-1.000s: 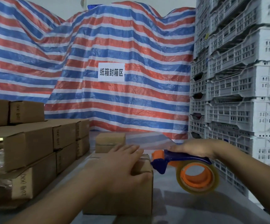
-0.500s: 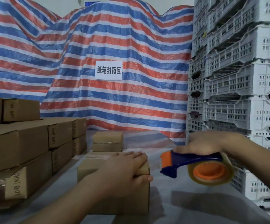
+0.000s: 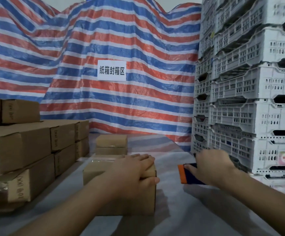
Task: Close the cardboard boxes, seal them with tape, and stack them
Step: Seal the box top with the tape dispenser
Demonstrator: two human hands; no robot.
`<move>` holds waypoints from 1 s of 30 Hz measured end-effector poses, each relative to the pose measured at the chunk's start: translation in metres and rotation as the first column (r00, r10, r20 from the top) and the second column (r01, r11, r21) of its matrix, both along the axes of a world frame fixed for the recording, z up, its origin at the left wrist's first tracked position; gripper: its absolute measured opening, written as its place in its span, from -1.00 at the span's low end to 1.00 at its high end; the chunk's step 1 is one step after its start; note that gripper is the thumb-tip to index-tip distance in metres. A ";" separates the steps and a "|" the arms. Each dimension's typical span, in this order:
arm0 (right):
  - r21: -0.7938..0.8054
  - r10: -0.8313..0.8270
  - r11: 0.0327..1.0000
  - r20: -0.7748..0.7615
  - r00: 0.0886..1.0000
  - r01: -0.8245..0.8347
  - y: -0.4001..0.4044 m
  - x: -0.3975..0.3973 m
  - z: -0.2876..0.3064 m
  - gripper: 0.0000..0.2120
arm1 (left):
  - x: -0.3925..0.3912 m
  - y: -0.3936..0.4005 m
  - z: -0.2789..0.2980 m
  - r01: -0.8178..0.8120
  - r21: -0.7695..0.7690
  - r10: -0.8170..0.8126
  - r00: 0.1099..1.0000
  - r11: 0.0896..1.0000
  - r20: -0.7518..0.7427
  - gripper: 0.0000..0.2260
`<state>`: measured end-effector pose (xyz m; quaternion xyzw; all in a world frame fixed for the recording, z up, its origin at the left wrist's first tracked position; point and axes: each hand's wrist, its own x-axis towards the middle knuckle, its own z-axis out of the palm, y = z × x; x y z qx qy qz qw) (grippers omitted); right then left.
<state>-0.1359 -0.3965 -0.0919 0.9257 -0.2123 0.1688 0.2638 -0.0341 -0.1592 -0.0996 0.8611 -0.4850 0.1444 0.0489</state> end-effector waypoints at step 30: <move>0.871 0.104 -0.037 0.492 0.865 -0.490 0.144 0.066 0.025 -0.75 | 0.028 0.037 0.044 -0.079 -0.155 0.005 0.904 0.985 -0.428 -0.67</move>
